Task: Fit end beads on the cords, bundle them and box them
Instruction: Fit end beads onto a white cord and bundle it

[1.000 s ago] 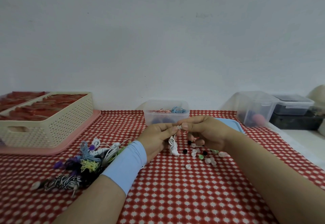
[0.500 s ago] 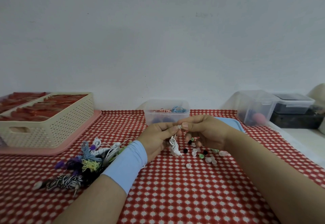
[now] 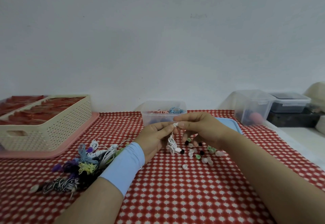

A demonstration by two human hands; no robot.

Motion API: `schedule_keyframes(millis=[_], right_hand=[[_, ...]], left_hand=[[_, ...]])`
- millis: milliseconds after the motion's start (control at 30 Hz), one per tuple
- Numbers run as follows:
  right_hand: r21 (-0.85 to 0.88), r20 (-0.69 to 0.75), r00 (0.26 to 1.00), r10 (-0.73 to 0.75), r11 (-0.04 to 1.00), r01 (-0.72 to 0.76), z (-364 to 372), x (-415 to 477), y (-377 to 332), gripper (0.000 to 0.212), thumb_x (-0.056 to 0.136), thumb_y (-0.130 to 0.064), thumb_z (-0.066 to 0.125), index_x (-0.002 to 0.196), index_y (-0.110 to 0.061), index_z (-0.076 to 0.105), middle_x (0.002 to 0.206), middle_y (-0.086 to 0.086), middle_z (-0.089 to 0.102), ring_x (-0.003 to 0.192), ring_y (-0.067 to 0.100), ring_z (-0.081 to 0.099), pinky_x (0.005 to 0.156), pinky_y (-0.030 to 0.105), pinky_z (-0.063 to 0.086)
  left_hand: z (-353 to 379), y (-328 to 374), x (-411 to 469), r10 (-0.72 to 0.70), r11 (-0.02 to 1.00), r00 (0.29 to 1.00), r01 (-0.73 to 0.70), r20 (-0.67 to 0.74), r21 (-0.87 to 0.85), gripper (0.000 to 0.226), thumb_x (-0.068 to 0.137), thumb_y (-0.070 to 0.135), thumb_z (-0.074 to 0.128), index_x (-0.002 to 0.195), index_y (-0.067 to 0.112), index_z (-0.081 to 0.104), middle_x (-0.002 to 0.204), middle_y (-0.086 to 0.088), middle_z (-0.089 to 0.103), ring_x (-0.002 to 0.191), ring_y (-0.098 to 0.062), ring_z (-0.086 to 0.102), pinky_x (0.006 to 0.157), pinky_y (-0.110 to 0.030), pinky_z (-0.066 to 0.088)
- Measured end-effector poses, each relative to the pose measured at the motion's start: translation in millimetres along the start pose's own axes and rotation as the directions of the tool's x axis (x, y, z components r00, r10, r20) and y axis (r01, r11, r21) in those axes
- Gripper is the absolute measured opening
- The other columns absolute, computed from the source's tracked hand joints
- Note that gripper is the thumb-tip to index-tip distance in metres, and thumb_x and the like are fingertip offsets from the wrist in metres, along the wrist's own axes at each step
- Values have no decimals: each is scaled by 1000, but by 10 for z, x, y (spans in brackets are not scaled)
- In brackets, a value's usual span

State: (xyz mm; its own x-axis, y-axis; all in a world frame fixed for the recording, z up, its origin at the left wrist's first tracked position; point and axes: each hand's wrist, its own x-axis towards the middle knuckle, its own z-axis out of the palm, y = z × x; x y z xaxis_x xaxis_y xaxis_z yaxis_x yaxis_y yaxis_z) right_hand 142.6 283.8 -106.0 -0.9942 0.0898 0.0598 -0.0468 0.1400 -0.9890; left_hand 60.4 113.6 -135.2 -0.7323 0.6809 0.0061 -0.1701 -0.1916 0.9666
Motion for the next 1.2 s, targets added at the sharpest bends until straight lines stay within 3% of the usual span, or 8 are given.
schedule_keyframes(millis=[200,367,467,533,667,800,1033,1200], right_hand=[[-143,-21,999,-33,989,30,-33,-39,-78,15,91,-15,73,105,-14,80,101,9,77,70,21,68,51,28,50],[-193,-90,994,-65,980,46,22,-15,-84,18,84,-10,81,101,-11,79,86,11,78,63,21,67,47,29,50],[-208,-134,988,-80,977,51,51,4,-64,11,83,-7,81,94,-7,79,81,14,76,58,20,65,48,31,49],[-209,-141,987,-74,977,43,65,10,-62,9,84,-6,80,93,-6,79,82,16,76,58,19,65,49,31,49],[-211,-163,986,-35,978,-1,83,10,-86,14,81,-9,83,95,-11,80,81,9,78,61,20,69,51,31,55],[-170,-163,986,-23,985,-5,84,6,-79,7,87,-11,78,92,-8,81,86,12,78,62,19,68,50,29,55],[-29,-68,995,74,997,-76,22,-21,-132,18,91,-12,72,109,-10,77,101,10,78,64,17,65,49,28,50],[-111,-84,992,99,988,-108,-5,-27,-155,13,82,-11,81,95,-10,82,88,9,77,61,16,64,50,27,50]], left_hand=[[-19,-21,27,2,999,999,-1,-34,36,18,93,12,62,107,6,72,91,-7,73,83,-17,67,79,-33,56],[-21,-22,21,46,993,996,-36,-82,114,16,92,12,64,104,8,74,91,-7,75,81,-15,68,72,-29,55],[-29,-22,16,100,975,990,-76,-102,210,14,90,15,68,101,11,76,93,-7,76,86,-17,70,84,-33,56],[-30,-13,12,147,955,982,-110,-119,274,12,89,15,70,99,13,76,92,-5,77,90,-17,72,86,-29,56],[-15,-4,2,253,900,955,-174,-154,400,13,86,10,73,98,12,76,90,1,78,86,-9,73,74,-13,54],[2,3,-12,291,879,946,-206,-142,429,13,85,9,74,98,13,76,88,0,78,84,-9,74,74,-14,54],[-2,23,-19,280,887,949,-197,-146,418,13,88,15,71,101,15,75,88,3,78,87,-6,73,80,-14,54],[2,13,-18,264,871,957,-184,-119,456,13,87,17,73,99,15,76,87,3,78,87,-6,73,81,-16,55]])
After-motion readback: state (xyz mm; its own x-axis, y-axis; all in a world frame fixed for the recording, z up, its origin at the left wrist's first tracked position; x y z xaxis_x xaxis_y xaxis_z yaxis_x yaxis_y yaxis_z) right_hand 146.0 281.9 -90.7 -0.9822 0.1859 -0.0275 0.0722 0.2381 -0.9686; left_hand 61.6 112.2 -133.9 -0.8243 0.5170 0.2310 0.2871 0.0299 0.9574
